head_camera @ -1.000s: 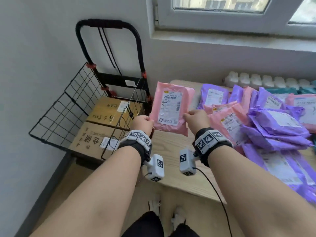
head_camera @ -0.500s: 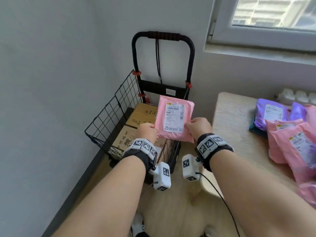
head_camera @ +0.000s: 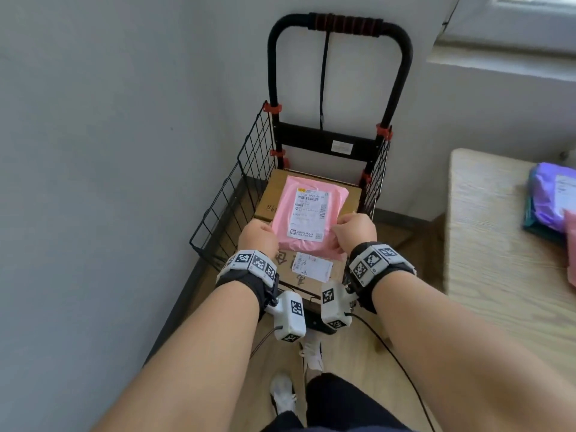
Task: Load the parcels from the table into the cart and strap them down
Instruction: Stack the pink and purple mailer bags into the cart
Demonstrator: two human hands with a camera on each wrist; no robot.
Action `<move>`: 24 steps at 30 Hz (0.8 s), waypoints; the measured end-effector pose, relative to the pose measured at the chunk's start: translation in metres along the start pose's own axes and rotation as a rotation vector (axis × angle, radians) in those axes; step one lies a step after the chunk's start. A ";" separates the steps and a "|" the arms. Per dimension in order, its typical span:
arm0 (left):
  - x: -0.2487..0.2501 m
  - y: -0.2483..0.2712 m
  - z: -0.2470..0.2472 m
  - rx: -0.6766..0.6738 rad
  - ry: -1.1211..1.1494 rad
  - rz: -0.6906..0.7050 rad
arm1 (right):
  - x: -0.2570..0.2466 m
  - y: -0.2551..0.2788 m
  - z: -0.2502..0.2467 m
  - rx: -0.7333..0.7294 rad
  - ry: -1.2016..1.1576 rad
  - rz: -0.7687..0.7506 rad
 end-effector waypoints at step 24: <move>0.035 -0.254 0.090 -0.199 -0.126 -0.225 | -0.087 -0.232 0.129 -0.079 0.038 0.197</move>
Point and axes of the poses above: each hand's wrist, its own y-axis away from the middle knuckle, its own z-axis out of the palm, x = y × z, the point moved 6 cm from there along -y, towards the middle knuckle, and after that the axes turned 7 degrees about x, right-handed, at the moved point
